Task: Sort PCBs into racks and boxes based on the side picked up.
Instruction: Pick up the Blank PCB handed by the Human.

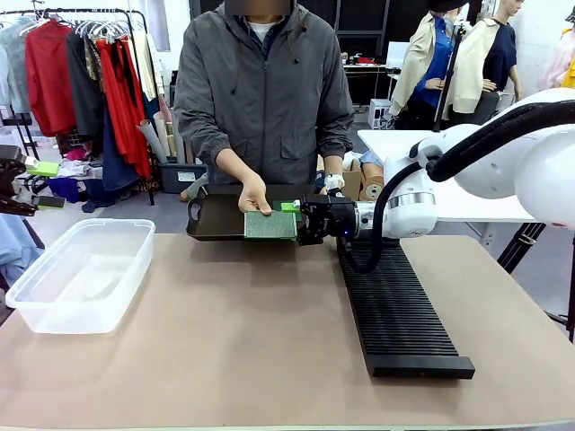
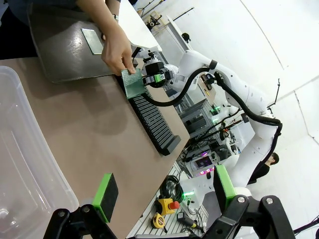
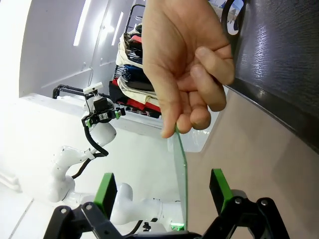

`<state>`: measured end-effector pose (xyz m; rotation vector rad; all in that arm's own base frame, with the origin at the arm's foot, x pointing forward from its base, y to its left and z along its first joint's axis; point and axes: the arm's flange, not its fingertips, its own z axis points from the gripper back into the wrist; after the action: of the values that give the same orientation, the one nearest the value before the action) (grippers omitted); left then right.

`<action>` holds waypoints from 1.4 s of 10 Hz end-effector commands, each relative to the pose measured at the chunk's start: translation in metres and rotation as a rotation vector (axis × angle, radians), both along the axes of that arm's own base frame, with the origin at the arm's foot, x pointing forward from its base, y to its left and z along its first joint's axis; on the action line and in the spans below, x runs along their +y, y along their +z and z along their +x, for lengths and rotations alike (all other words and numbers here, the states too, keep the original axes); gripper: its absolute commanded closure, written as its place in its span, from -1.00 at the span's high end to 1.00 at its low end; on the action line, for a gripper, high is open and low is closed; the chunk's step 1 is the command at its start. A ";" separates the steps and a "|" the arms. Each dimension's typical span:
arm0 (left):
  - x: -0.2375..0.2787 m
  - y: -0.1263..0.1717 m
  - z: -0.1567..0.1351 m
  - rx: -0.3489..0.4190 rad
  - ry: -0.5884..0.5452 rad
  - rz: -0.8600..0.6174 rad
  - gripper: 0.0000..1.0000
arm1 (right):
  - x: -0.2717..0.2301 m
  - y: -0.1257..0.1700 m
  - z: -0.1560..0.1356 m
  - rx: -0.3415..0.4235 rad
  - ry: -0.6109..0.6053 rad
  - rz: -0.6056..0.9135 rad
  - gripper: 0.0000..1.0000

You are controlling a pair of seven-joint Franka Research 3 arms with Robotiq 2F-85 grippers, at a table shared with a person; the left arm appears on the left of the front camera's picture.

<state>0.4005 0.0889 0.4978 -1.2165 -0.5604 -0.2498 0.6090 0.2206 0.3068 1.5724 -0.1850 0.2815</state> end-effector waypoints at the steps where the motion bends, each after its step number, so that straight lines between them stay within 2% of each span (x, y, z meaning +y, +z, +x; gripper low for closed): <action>1: 0.000 0.002 -0.001 0.004 0.004 -0.007 1.00 | 0.007 0.003 0.006 0.012 -0.001 -0.020 0.79; 2: 0.000 0.002 -0.001 0.004 0.004 -0.007 1.00 | 0.006 0.003 0.006 0.014 -0.001 -0.023 0.46; 5: 0.000 0.002 -0.001 0.004 0.004 -0.007 1.00 | 0.004 0.004 0.008 0.038 -0.007 -0.033 -0.73; 6: 0.000 0.002 -0.001 0.004 0.004 -0.007 1.00 | 0.003 0.004 0.008 0.046 -0.008 -0.034 -1.00; 13: 0.000 0.002 -0.001 0.004 0.004 -0.007 1.00 | 0.004 -0.002 0.005 0.094 0.011 -0.036 -1.00; 14: 0.000 0.002 -0.001 0.004 0.004 -0.007 1.00 | 0.005 -0.003 0.002 0.099 0.119 -0.111 -1.00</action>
<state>0.4005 0.0889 0.4978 -1.2165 -0.5604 -0.2498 0.6072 0.2210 0.2991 1.5336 -0.0913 0.2359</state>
